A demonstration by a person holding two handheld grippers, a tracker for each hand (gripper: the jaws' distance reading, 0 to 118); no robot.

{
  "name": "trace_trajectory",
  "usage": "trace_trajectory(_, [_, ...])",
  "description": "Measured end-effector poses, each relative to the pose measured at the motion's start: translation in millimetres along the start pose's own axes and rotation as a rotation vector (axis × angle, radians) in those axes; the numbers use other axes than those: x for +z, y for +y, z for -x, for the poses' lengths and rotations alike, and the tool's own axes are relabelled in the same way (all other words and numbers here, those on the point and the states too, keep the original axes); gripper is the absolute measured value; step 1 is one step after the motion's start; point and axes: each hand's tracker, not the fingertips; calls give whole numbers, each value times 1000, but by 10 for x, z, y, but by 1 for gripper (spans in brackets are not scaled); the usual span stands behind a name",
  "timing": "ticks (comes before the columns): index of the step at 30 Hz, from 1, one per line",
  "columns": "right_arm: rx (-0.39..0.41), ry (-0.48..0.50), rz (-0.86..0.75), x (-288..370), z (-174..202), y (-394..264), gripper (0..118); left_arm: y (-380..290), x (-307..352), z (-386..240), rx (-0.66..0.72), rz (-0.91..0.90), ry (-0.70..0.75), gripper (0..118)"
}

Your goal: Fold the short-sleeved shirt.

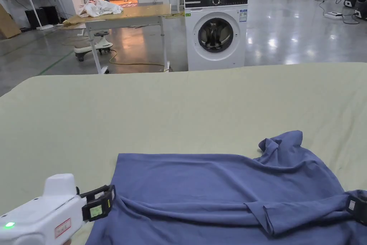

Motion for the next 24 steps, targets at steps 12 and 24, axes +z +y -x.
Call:
trace_trajectory(12, [189,117,-174,1289,523,-651,5,-384,1472,-520,-91,-137,29,16])
trace_trajectory(24, [212,158,-186,1365,587,-793,0,-549,1220,-443,-42,-46,3,15])
